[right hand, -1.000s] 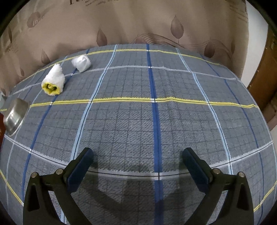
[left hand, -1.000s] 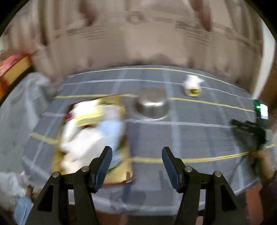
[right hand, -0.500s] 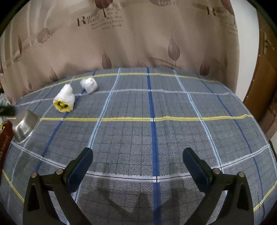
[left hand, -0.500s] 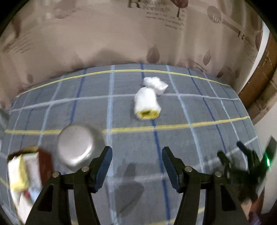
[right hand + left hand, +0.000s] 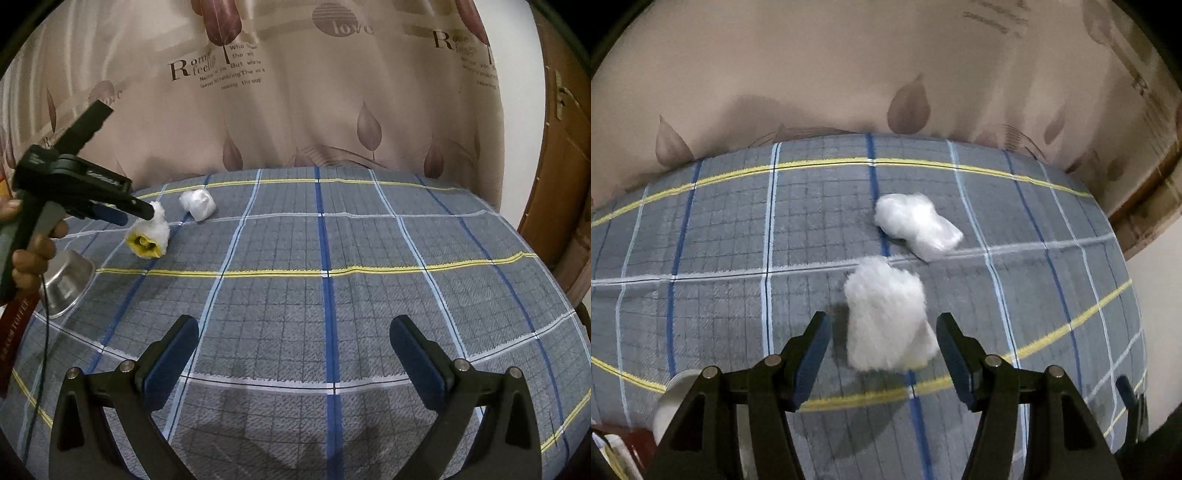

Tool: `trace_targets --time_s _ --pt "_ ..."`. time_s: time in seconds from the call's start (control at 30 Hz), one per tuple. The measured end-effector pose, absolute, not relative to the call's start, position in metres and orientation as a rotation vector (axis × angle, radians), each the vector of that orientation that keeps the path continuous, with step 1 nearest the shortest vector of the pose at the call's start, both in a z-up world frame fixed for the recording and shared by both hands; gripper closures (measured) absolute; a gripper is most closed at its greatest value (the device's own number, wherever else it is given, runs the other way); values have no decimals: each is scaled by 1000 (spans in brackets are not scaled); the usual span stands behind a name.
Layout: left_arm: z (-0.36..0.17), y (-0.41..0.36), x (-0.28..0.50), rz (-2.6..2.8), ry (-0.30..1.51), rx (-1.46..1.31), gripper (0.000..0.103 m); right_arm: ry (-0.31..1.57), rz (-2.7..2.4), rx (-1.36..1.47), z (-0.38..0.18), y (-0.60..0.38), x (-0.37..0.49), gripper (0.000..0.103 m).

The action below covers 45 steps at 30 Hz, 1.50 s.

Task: Organize soft objects
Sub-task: 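Grasp the white fuzzy sock with left while right reaches toward the plastic bag, then grasp the crumpled white plastic bag with right while left holds the fuzzy sock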

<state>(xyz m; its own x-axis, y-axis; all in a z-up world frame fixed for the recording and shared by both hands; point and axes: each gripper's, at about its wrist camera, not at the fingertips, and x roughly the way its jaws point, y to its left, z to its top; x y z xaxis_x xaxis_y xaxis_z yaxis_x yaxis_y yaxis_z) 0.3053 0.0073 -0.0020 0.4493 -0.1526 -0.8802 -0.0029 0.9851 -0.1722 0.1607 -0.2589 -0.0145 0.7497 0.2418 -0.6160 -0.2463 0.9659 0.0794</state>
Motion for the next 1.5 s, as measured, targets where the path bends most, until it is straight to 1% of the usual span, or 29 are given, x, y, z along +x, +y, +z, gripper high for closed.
trace_targets --time_s 0.43,0.47,0.5,0.6,0.73,0.87,1.03,1.1,1.2,1.33,1.37,1.4,1.43,1.47,1.5 --pt "-39 -6 326 -67 1167 -118 42 638 269 3 -11 -261 159 0" --pt "-40 -7 323 -72 1155 -126 49 638 270 4 -11 -261 159 0" --pt "-38 -8 317 -77 1127 -138 69 637 271 6 -10 -261 159 0" --pt "-32 -10 298 -54 1092 -166 72 631 272 15 -10 -263 158 0" --pt "-19 -13 244 -54 1063 -212 72 632 274 18 -10 -264 158 0" --pt "-10 -17 170 -76 1037 -212 71 652 291 1 -11 -260 161 0" --pt "-3 -2 95 -17 1004 -223 70 670 385 -18 -11 -252 163 0" --pt "-3 4 77 20 991 -221 69 681 465 -51 -7 -238 173 0" --pt "-15 11 57 45 1019 -227 69 710 541 -101 -2 -209 199 0" --pt "-24 20 43 51 1037 -239 69 726 606 -151 -2 -163 258 1" --pt "-25 21 39 57 1031 -239 69 732 613 -166 -4 -153 270 2" --pt "-25 21 39 62 1022 -237 69 736 619 -175 -6 -144 279 8" --pt "-23 21 38 61 1010 -234 68 745 630 -183 -8 -130 294 11" --pt "-23 22 38 58 1003 -232 68 751 634 -193 -11 -121 304 17" --pt "-22 23 37 56 998 -231 68 754 631 -206 -13 -113 312 21"
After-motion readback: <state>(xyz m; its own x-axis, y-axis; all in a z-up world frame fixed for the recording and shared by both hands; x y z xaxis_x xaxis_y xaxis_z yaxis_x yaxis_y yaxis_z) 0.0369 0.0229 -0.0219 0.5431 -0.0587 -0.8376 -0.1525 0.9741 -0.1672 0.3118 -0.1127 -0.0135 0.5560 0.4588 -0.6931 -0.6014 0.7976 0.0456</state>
